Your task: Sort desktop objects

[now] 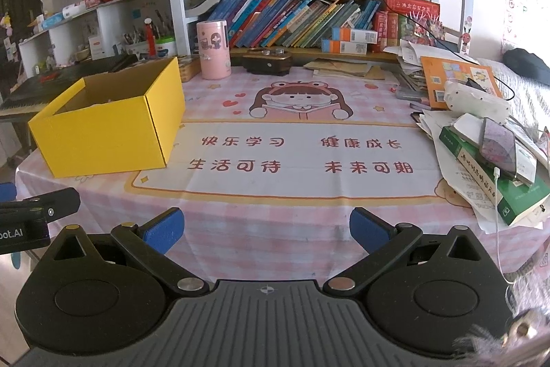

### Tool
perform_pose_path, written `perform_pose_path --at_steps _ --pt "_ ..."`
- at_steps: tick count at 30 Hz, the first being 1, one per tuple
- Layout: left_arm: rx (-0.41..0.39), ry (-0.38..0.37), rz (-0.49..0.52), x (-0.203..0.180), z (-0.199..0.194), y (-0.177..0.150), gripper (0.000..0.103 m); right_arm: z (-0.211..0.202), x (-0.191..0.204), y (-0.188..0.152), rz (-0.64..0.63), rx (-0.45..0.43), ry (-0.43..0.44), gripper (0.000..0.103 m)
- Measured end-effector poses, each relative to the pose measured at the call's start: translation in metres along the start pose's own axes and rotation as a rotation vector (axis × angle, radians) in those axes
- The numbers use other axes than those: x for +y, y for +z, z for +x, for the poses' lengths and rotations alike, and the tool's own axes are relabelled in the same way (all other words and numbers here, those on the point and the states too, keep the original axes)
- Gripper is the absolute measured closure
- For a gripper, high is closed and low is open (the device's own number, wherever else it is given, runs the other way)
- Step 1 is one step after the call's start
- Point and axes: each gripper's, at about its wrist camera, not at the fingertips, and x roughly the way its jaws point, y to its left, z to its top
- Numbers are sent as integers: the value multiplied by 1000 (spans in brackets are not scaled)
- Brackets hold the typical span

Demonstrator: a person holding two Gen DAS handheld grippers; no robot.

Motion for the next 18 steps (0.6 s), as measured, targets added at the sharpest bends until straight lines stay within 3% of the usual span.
perform_pose_path --at_steps 18 --pt "24 -13 16 -3 5 1 0 4 -3 -1 9 21 -28 0"
